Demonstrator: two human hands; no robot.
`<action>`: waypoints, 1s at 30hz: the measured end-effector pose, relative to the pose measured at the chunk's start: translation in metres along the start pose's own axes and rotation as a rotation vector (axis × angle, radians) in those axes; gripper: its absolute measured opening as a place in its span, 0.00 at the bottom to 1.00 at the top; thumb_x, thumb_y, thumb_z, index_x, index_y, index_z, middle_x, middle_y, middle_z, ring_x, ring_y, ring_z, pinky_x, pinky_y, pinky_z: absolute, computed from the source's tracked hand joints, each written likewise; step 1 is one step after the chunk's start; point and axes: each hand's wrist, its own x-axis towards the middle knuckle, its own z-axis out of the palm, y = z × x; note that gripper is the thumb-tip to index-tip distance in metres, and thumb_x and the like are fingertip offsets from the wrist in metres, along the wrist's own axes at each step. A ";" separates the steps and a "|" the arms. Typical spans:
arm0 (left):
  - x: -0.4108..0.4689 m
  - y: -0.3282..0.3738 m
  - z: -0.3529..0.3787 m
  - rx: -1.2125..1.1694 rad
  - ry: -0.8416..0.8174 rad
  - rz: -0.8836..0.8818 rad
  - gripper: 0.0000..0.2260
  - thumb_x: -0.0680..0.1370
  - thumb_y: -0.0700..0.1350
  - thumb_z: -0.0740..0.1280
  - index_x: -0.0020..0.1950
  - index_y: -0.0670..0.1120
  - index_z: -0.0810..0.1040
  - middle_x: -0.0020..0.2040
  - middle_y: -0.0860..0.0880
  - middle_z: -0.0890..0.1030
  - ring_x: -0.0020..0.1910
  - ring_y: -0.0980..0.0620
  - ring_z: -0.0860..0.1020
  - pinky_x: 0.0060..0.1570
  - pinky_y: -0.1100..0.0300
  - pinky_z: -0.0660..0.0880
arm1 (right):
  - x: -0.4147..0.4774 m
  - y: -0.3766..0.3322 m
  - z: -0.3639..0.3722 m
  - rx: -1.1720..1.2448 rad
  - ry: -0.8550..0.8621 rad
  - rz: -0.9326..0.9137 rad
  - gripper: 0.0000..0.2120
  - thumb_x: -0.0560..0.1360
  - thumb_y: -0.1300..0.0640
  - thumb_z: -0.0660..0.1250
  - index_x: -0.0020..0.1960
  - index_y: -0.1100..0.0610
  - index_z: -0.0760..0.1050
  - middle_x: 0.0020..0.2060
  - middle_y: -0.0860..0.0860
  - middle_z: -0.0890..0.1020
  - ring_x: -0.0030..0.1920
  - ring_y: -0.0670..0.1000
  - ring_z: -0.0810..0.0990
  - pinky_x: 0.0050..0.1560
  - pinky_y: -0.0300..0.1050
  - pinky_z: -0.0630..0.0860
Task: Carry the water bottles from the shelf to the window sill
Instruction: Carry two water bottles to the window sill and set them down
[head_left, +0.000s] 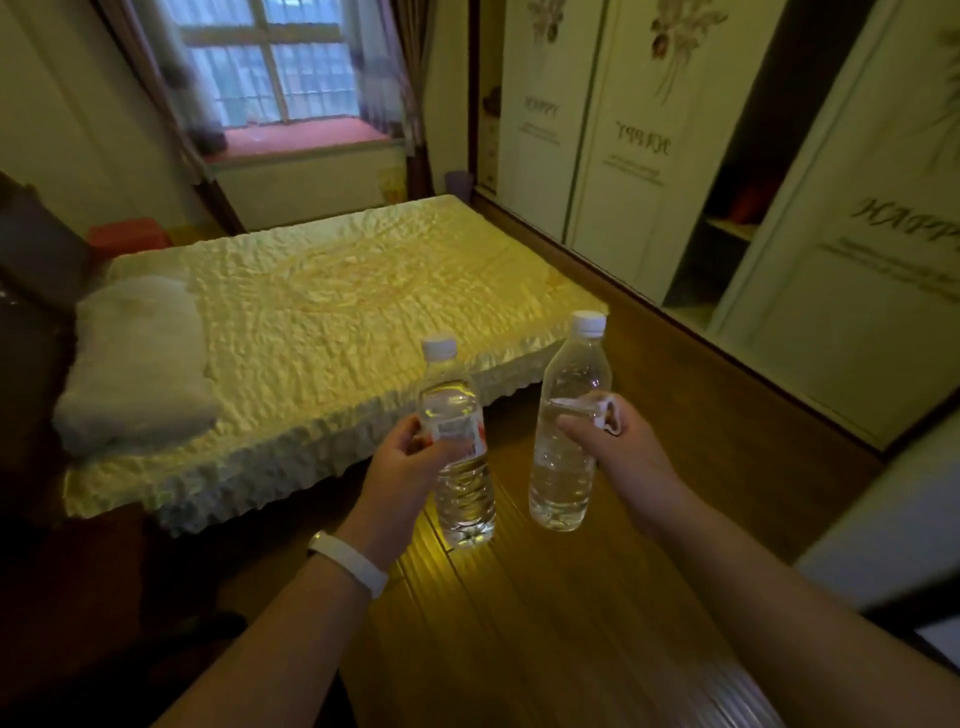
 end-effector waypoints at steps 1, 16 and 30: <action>0.010 0.000 0.006 0.008 -0.020 -0.013 0.21 0.62 0.50 0.79 0.54 0.50 0.84 0.52 0.41 0.86 0.50 0.38 0.84 0.50 0.40 0.80 | 0.006 0.002 -0.005 0.004 0.017 0.006 0.11 0.74 0.53 0.72 0.55 0.51 0.78 0.50 0.50 0.86 0.51 0.49 0.84 0.48 0.46 0.80; 0.190 -0.003 0.137 0.100 -0.121 -0.092 0.20 0.62 0.50 0.78 0.53 0.53 0.84 0.50 0.44 0.87 0.46 0.45 0.85 0.41 0.53 0.79 | 0.160 0.035 -0.125 0.118 0.154 0.057 0.12 0.68 0.47 0.76 0.51 0.42 0.80 0.49 0.47 0.86 0.51 0.49 0.85 0.48 0.47 0.80; 0.352 0.008 0.265 0.088 -0.251 -0.063 0.22 0.64 0.47 0.78 0.57 0.49 0.82 0.52 0.40 0.86 0.49 0.40 0.85 0.45 0.50 0.79 | 0.298 0.017 -0.251 0.106 0.263 0.061 0.12 0.74 0.55 0.73 0.56 0.46 0.79 0.49 0.47 0.86 0.49 0.46 0.85 0.43 0.39 0.79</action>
